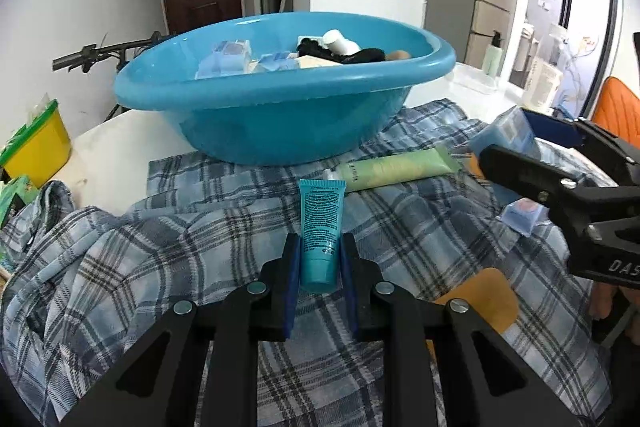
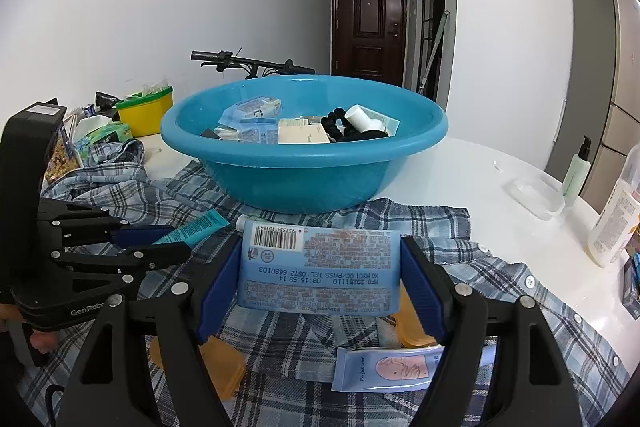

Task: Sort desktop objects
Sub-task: 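Carry the blue box over the blue basin with the right tool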

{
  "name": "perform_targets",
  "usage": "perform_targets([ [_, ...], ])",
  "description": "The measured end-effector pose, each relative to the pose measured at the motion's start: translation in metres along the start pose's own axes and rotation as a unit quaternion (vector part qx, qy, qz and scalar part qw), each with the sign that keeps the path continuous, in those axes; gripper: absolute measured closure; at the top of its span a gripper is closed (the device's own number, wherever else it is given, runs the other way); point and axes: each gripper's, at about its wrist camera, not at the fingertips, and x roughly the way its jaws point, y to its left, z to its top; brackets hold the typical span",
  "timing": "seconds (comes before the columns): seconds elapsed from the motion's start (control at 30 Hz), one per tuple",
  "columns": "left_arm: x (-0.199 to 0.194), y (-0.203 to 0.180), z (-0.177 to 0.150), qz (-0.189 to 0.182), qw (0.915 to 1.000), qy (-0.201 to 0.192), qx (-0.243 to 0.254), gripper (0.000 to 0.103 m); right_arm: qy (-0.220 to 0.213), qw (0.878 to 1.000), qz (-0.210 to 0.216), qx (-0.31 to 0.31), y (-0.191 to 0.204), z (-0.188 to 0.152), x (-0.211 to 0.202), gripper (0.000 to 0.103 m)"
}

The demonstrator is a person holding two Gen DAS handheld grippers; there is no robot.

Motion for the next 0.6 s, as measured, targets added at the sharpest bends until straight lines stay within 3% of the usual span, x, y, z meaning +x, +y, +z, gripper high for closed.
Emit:
perform_targets([
  [0.6, -0.018, -0.017, -0.002, 0.031, 0.9978, -0.047, 0.035, 0.082, 0.021, 0.999, 0.022, 0.031, -0.013, 0.000, 0.009, 0.028],
])
